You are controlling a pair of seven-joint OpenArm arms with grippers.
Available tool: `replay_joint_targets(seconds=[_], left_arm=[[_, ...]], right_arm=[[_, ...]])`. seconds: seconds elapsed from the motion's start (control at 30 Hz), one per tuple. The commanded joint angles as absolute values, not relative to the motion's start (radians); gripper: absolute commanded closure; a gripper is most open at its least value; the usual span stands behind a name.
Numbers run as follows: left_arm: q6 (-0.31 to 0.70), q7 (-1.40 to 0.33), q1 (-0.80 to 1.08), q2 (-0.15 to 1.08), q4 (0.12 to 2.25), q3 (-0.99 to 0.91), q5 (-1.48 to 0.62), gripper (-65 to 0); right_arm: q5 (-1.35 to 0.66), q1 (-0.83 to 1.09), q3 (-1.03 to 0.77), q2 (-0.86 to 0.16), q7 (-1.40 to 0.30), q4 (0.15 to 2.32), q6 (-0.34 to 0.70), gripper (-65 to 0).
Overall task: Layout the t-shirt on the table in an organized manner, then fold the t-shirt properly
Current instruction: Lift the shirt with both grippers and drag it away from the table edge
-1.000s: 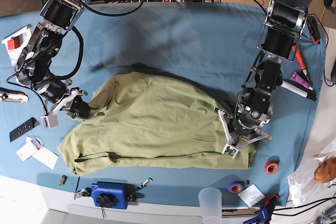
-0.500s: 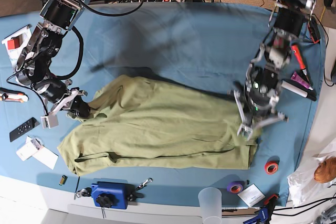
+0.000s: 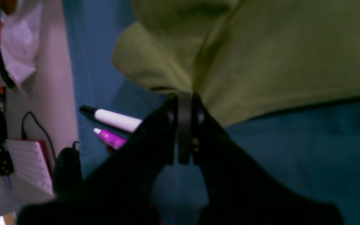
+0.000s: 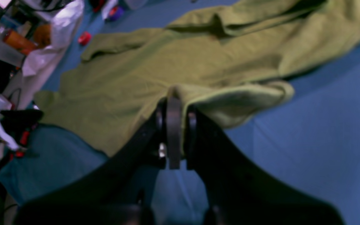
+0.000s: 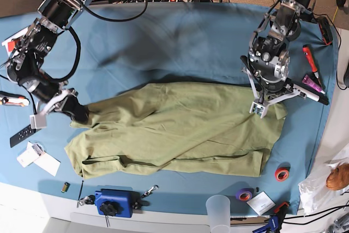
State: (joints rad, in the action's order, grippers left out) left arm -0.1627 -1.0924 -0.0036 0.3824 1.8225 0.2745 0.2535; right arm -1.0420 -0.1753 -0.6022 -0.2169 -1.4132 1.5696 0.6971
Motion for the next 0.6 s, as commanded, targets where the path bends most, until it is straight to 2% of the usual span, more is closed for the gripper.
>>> replay_joint_targets(seconds=[0.0,0.27,0.57], left_arm=[[-0.170,-1.089,0.004,0.390,1.850,0.270,0.273,0.0],[-0.234,-1.093,0.106,0.381,1.860,0.253,0.384,0.0],[-0.236,-1.100,0.209,0.380,1.910,0.151,0.375,0.0]], right_arm=[[-1.056,-0.175,-0.604,-0.233,-1.396,1.592,0.698,0.0],[-1.058,-0.046,-0.604,-0.233,-1.396,1.592,0.698,0.0],[-1.140,0.065,-0.640,-0.233,-1.396,1.647,0.698,0.0]])
